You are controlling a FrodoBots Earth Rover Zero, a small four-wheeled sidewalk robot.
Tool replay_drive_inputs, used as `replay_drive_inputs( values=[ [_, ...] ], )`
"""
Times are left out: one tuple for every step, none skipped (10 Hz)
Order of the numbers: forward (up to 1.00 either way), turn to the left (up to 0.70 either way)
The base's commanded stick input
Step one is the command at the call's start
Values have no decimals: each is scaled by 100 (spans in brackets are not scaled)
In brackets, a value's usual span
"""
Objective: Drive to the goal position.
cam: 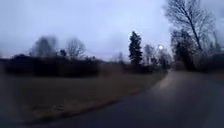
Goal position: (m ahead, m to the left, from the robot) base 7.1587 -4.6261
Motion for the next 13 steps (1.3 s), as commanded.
replay_drive_inputs(
  values=[
    [0,-45],
    [0,-45],
    [0,-45],
    [0,-45],
    [0,-45],
    [1,-43],
    [6,-31],
    [35,-88],
    [45,-22],
    [45,-14],
    [45,0],
    [45,0],
    [45,0]
  ],
)
